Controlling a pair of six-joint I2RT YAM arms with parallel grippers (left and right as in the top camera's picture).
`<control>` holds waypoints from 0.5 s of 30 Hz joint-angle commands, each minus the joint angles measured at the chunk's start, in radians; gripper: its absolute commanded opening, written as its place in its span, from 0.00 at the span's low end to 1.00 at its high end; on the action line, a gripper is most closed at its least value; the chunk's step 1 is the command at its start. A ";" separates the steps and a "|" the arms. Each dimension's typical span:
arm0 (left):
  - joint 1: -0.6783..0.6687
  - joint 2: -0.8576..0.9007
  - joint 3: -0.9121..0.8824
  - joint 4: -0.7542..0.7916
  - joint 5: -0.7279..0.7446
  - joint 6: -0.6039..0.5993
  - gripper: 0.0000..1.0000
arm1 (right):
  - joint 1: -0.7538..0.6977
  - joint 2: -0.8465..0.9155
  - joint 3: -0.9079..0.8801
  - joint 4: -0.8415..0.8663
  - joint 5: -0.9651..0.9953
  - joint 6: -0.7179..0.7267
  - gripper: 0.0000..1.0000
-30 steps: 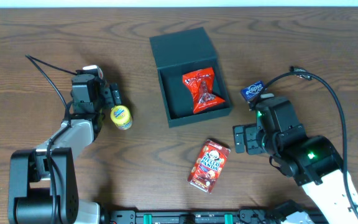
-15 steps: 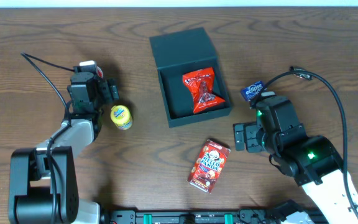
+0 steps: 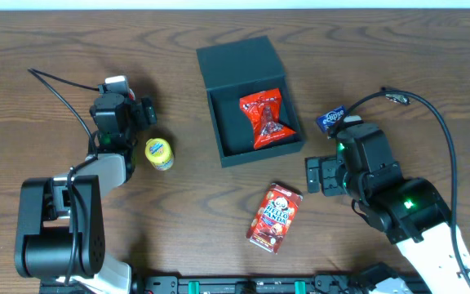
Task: Pack container
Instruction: 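Lower the left gripper and grasp the Pringles can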
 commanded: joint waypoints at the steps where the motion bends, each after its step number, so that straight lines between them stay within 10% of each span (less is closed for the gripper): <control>1: 0.004 0.018 0.015 0.009 -0.018 0.010 0.95 | 0.010 -0.001 0.000 0.003 0.023 0.009 0.99; 15: 0.004 0.062 0.015 0.027 -0.010 0.009 0.95 | 0.010 -0.001 0.000 0.007 0.023 0.009 0.99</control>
